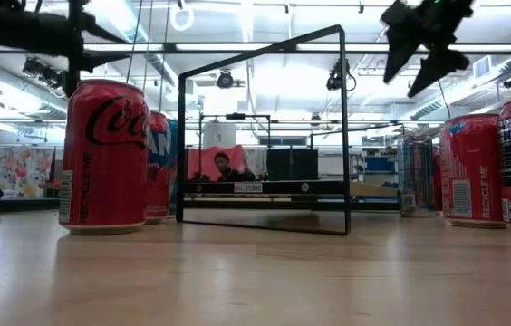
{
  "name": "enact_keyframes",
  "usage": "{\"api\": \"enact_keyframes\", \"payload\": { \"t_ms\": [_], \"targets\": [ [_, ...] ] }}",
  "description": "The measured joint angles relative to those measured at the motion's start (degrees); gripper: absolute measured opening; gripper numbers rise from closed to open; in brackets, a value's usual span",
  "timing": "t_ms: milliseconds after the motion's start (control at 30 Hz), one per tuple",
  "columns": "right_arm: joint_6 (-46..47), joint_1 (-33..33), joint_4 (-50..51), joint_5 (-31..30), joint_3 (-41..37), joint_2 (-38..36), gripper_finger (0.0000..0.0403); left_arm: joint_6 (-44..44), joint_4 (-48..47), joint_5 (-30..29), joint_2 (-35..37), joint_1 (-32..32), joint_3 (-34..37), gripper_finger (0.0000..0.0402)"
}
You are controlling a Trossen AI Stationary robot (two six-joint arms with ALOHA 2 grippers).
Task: Place canned beverage on shelf
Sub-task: Put the right blue soda can on the shelf
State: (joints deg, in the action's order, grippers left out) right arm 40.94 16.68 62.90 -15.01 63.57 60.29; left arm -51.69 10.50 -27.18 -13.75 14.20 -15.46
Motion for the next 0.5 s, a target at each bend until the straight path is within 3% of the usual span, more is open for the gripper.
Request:
{"api": "enact_keyframes", "payload": {
  "t_ms": [100,200,500],
  "targets": [
    [-7.1,2.0,7.8,5.0,5.5,7.8,0.0348,1.9,-1.3,0.1,-2.2,0.0,-3.1,0.0138],
    [-18.4,1.9,8.6,8.0,8.2,12.9,0.0348,4.8,-1.4,1.8,-4.1,0.0,-5.4,0.0151],
    [-37.9,5.4,12.5,9.2,9.3,20.9,0.0348,7.5,-1.3,10.3,-5.4,0.0,-8.0,0.0151]
  ]
}}
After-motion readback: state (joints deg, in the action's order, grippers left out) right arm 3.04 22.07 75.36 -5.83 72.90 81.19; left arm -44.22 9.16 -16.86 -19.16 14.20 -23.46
